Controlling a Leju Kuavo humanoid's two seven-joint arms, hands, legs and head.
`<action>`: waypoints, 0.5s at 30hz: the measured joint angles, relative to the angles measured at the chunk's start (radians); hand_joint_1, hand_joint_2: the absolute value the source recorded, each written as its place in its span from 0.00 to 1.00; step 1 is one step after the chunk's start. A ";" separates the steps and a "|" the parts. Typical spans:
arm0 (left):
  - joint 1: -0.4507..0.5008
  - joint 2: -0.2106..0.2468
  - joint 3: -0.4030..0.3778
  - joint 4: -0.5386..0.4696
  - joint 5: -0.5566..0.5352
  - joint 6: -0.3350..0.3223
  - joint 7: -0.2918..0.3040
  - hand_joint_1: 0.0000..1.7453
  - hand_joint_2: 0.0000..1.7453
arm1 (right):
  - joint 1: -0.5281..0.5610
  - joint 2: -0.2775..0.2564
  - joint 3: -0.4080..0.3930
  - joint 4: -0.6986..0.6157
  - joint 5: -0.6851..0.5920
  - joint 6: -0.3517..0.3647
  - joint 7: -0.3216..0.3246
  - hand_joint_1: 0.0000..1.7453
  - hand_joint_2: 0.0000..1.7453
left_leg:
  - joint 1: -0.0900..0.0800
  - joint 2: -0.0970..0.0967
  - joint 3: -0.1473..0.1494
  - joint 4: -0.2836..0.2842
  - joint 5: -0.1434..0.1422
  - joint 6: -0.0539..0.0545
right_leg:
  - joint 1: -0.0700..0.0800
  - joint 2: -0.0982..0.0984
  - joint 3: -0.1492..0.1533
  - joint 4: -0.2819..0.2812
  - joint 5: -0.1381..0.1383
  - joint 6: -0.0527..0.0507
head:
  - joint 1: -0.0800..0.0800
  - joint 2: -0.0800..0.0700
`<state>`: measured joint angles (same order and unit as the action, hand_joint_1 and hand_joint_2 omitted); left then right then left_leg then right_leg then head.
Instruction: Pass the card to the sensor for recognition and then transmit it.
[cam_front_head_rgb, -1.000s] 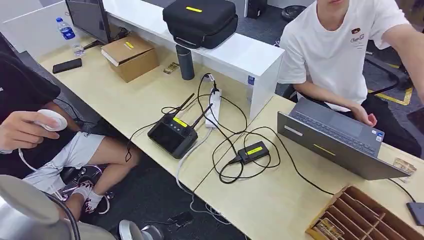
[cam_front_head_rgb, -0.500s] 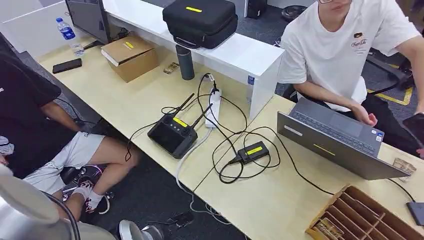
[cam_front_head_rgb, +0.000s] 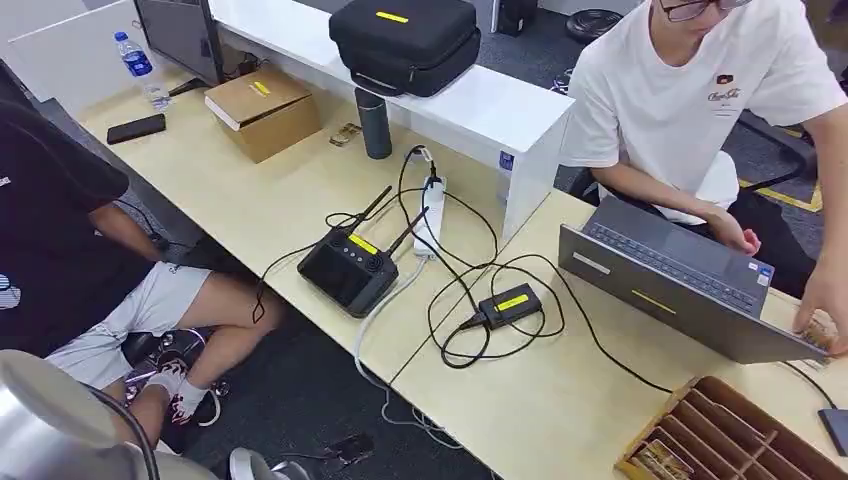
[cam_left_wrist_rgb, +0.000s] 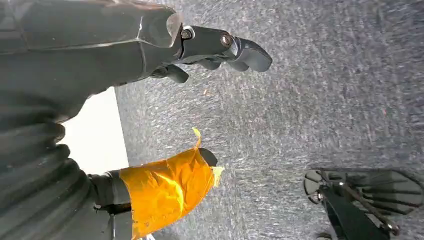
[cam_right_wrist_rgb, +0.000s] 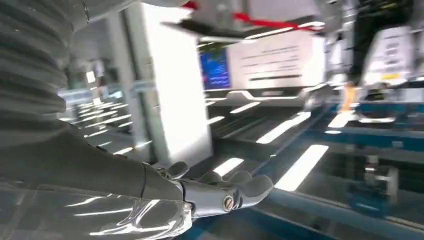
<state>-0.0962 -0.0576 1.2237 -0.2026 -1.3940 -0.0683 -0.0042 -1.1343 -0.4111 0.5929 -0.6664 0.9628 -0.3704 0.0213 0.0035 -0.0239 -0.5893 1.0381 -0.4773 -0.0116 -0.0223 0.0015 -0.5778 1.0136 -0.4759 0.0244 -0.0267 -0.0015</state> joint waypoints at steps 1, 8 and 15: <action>0.002 0.001 0.000 0.000 0.002 0.000 0.002 0.00 1.00 | 0.000 -0.032 -0.007 0.002 0.000 0.002 -0.001 0.00 1.00 | 0.000 0.000 0.000 0.000 0.000 0.000 | 0.000 0.000 0.000 0.000 0.000 0.000 | 0.000 0.000; 0.008 0.002 0.013 0.000 0.022 0.008 0.029 0.00 1.00 | 0.007 -0.304 -0.064 0.018 -0.029 0.026 -0.034 0.00 1.00 | 0.000 -0.004 -0.002 0.001 -0.001 0.002 | 0.000 -0.004 0.000 0.000 -0.001 0.001 | 0.000 0.000; 0.007 0.002 0.027 0.000 0.040 0.016 0.052 0.00 1.00 | 0.142 -0.540 -0.155 0.061 -0.091 0.013 -0.040 0.00 1.00 | 0.000 -0.005 -0.002 0.001 -0.003 0.004 | 0.000 -0.005 0.000 -0.001 -0.002 0.003 | 0.000 0.000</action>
<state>-0.0891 -0.0553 1.2505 -0.2026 -1.3542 -0.0519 0.0473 -0.9927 -0.9511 0.4379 -0.6054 0.8716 -0.3578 -0.0183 0.0038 -0.0291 -0.5914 1.0387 -0.4800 -0.0079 -0.0218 -0.0033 -0.5780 1.0122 -0.4780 0.0271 -0.0267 -0.0015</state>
